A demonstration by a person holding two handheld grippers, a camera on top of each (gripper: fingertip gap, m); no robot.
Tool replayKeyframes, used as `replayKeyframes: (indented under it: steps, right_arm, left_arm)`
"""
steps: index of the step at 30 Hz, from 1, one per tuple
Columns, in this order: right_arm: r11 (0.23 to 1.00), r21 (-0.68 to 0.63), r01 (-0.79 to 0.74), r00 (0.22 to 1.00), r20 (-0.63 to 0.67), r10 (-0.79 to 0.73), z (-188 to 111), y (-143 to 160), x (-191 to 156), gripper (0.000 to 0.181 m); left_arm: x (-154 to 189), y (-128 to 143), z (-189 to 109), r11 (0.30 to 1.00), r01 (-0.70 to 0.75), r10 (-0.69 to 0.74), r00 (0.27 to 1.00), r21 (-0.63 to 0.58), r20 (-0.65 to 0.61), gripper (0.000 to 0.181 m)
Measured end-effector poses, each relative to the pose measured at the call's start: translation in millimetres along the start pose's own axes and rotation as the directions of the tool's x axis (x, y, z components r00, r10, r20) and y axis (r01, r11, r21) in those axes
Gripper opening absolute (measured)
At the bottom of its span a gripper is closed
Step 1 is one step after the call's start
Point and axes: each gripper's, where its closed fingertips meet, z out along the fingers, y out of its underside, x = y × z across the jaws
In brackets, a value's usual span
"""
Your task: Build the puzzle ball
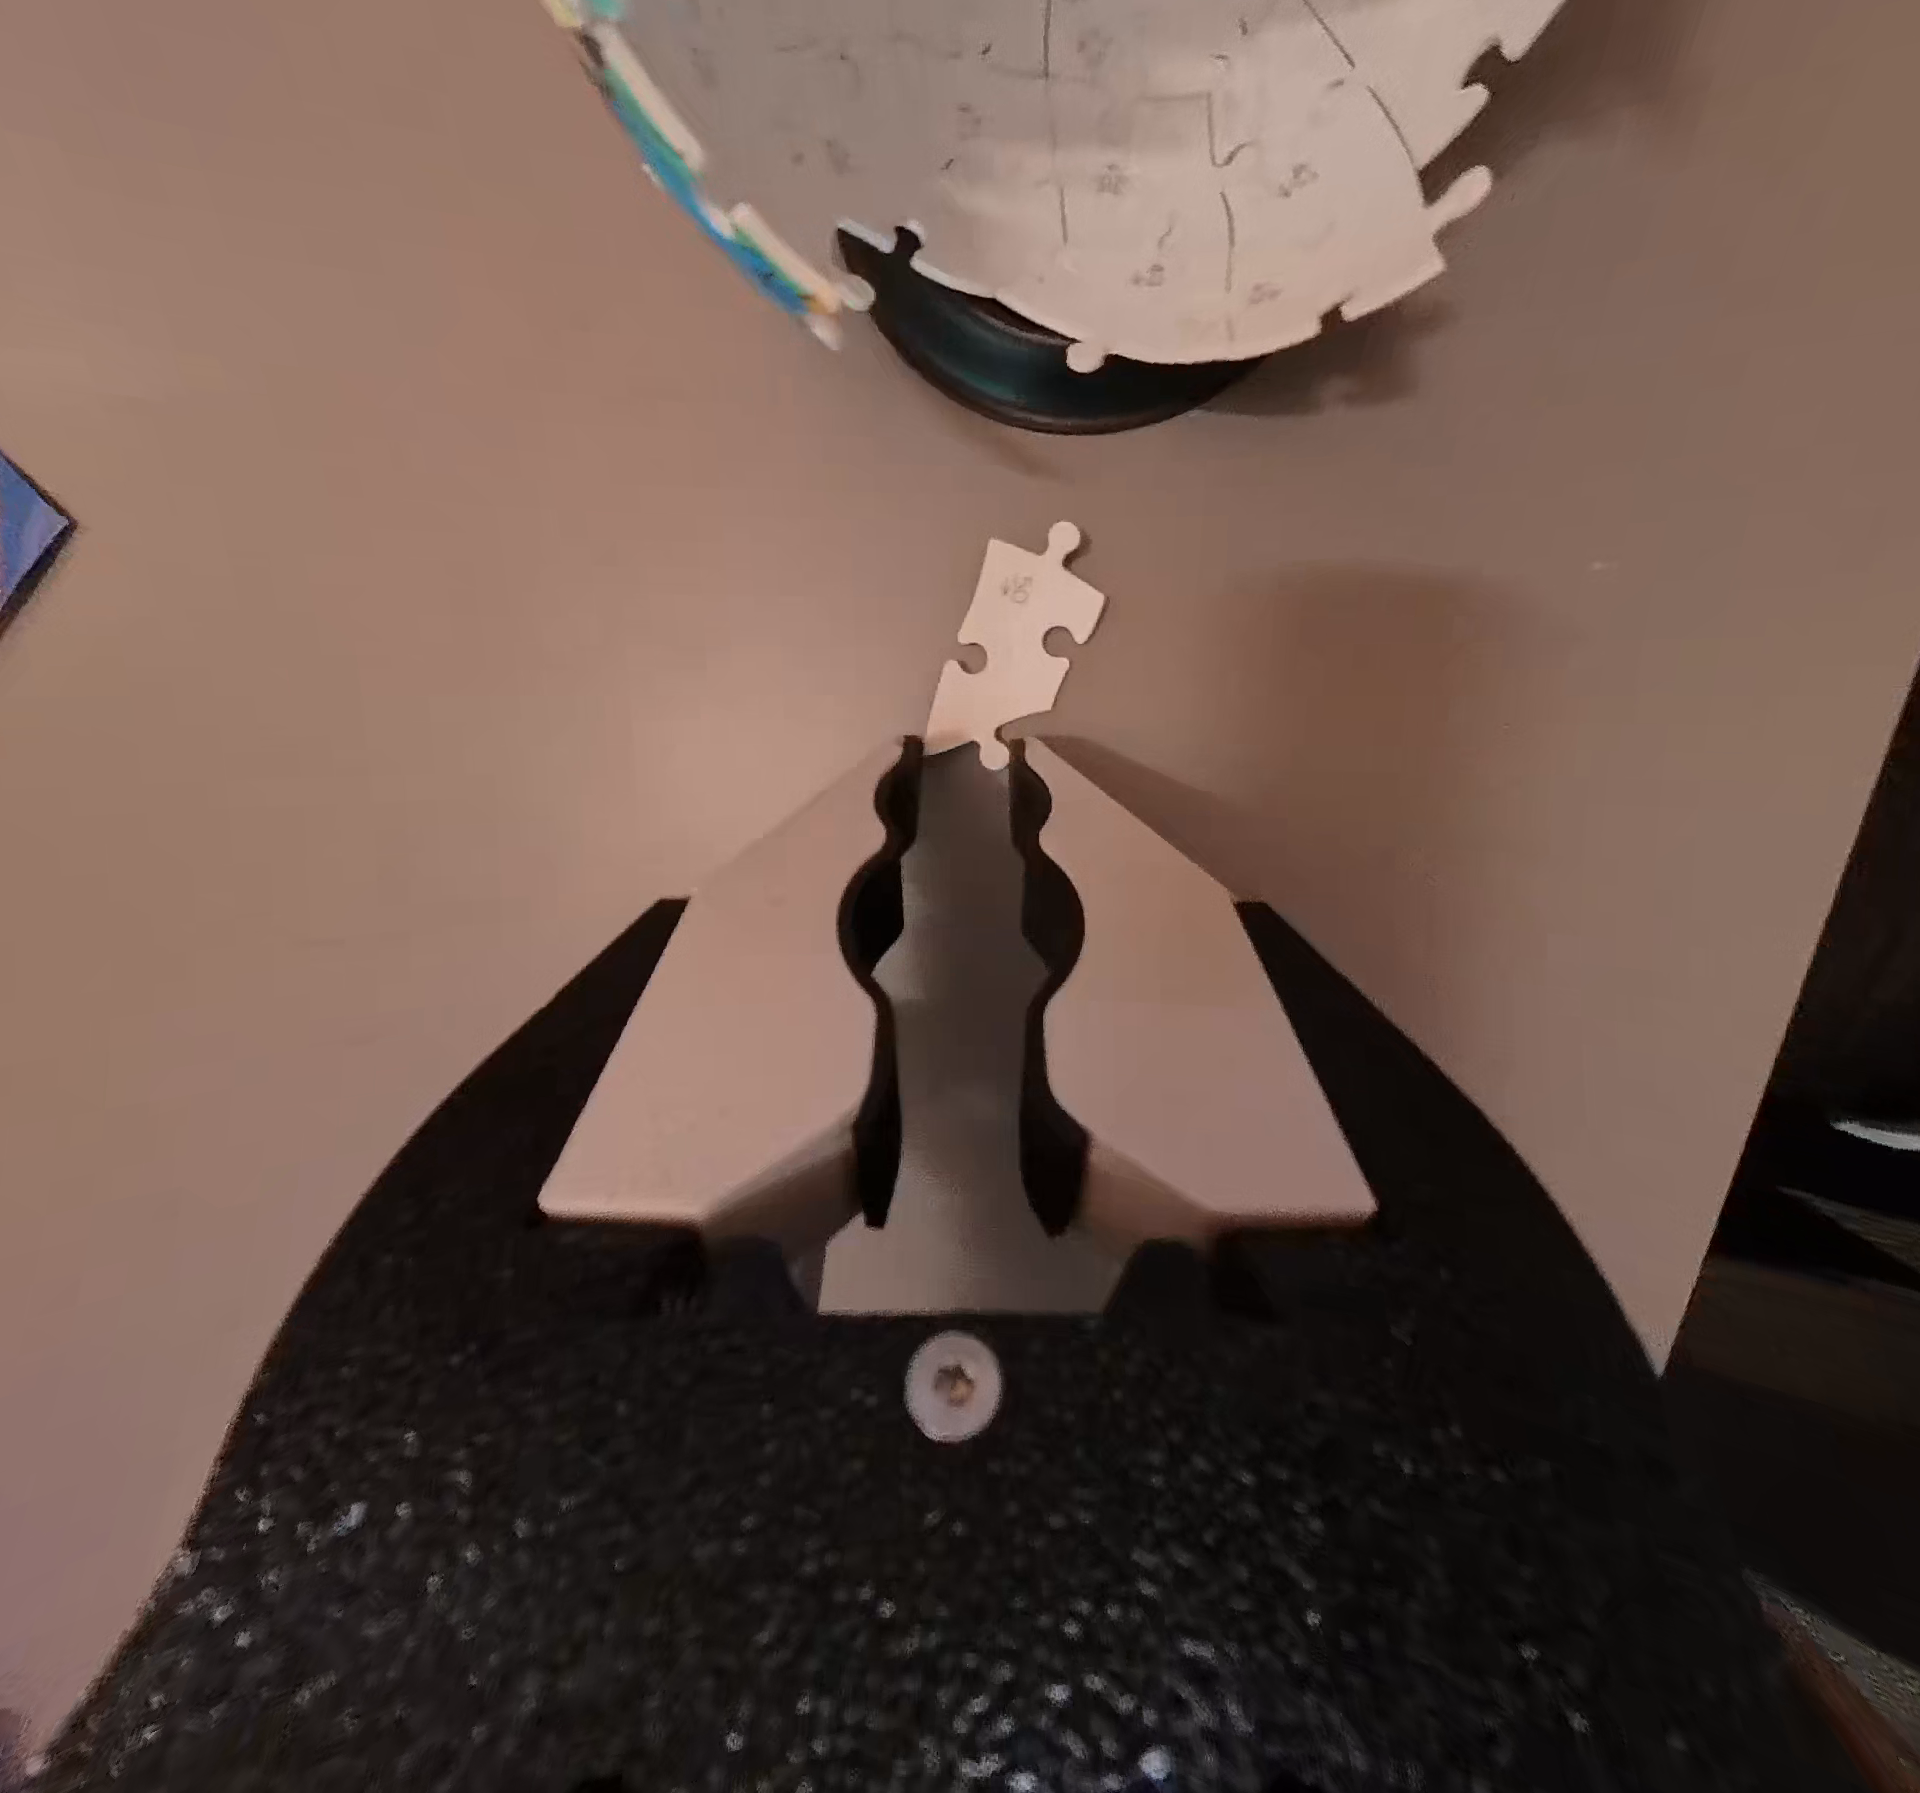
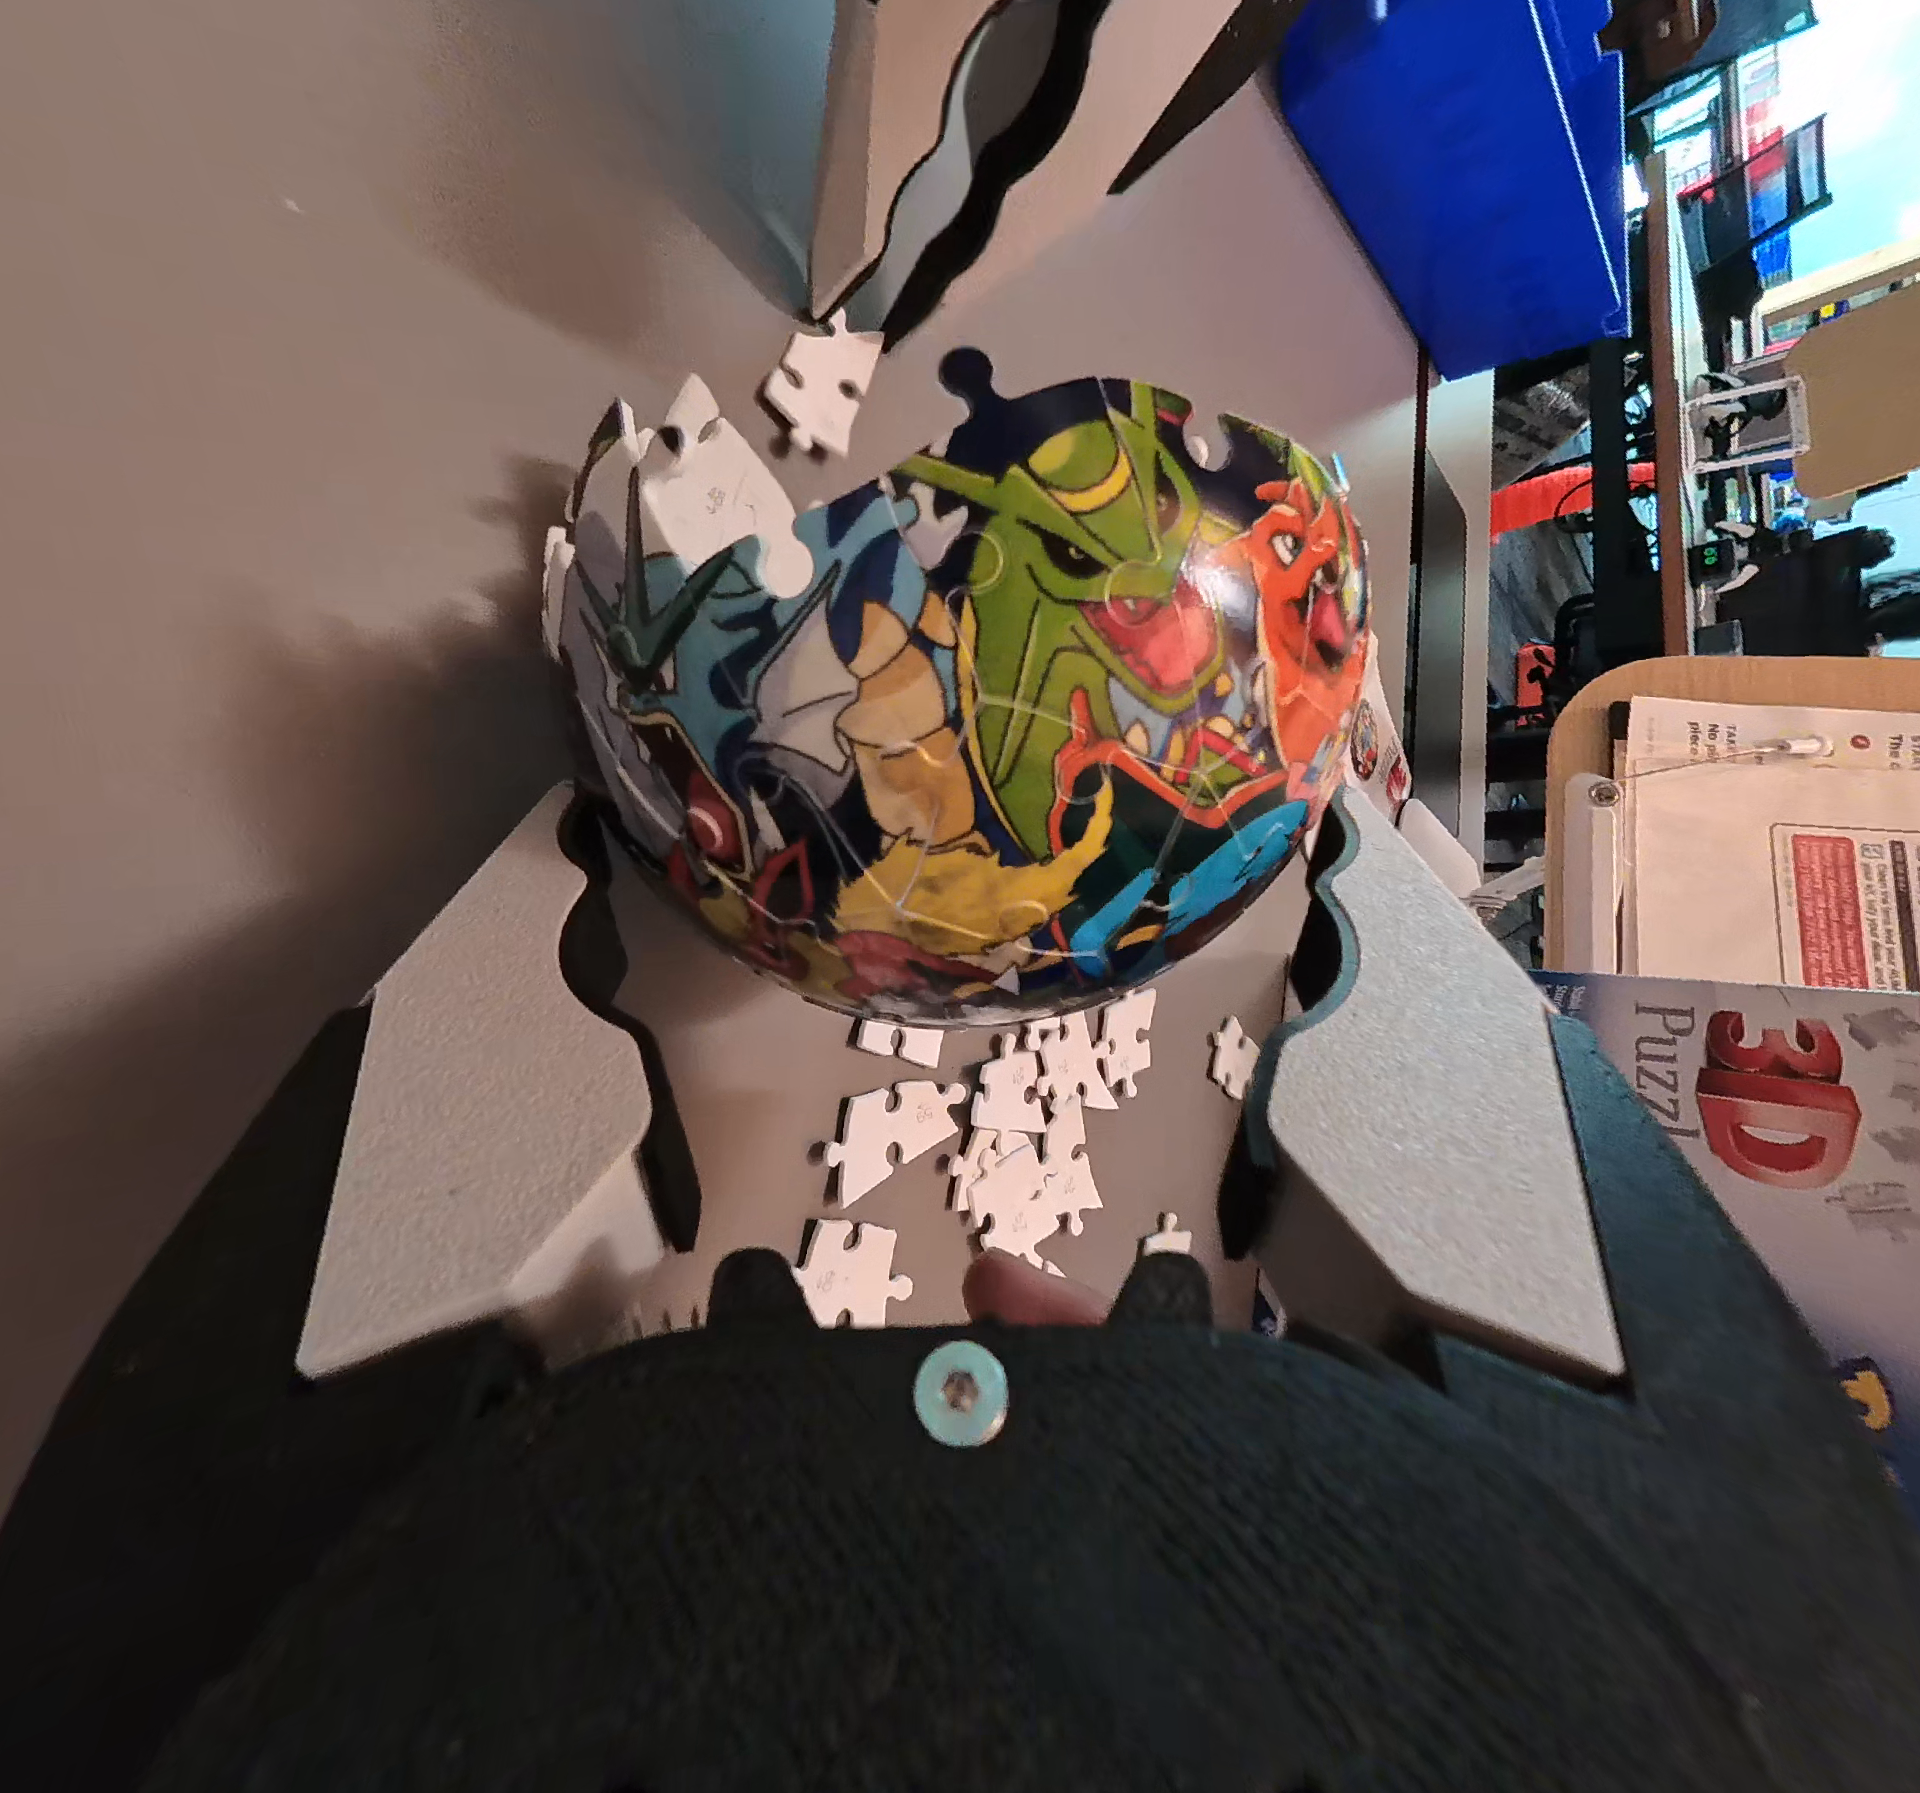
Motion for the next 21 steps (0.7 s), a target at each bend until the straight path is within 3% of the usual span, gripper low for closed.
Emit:
replayKeyframes:
  steps: [7,13,21]
  right_arm:
    - [0.999,-0.024,0.036,0.999,-0.005,-0.036,2,-4,1,0.132]
    - [0.998,-0.039,0.053,0.999,-0.011,-0.053,4,-8,3,0.132]
    - [0.996,-0.054,0.074,0.997,-0.015,-0.074,5,-11,3,0.132]
  left_arm:
    - [2,-7,-13,0.993,-0.098,0.094,0.994,0.060,0.062,0.014]
    - [-1,-1,-21,0.995,0.102,-0.100,0.985,-0.010,0.142,0.014]
    - [5,9,-13,0.980,0.196,-0.196,0.972,0.009,0.129,0.014]
